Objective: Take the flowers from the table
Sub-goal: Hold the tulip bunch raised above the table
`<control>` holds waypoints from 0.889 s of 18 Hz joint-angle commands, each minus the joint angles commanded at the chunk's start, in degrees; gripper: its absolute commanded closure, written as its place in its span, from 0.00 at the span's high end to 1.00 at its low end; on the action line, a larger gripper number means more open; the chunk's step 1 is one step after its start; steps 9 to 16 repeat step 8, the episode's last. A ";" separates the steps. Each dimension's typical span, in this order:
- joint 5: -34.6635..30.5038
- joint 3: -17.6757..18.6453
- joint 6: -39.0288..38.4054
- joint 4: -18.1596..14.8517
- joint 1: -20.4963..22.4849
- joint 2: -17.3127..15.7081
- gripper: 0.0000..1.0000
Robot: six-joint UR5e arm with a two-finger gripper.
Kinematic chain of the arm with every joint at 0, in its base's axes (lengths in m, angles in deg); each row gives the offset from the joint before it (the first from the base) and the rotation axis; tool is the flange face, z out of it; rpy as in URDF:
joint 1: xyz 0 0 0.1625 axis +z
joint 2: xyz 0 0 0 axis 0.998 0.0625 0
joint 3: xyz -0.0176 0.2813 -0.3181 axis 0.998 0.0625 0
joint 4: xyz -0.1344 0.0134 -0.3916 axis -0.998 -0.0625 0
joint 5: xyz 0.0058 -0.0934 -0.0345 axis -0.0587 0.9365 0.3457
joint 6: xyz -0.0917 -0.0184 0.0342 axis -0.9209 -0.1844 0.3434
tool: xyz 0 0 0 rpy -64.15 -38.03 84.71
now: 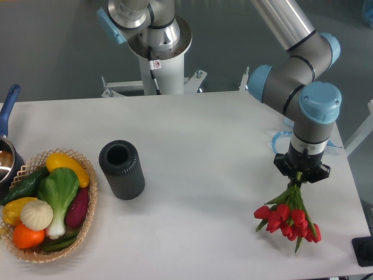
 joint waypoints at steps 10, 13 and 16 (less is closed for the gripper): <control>-0.61 -4.58 5.36 -7.06 0.00 0.09 0.00; -0.61 -4.58 5.36 -7.06 0.00 0.09 0.00; -0.61 -4.58 5.36 -7.06 0.00 0.09 0.00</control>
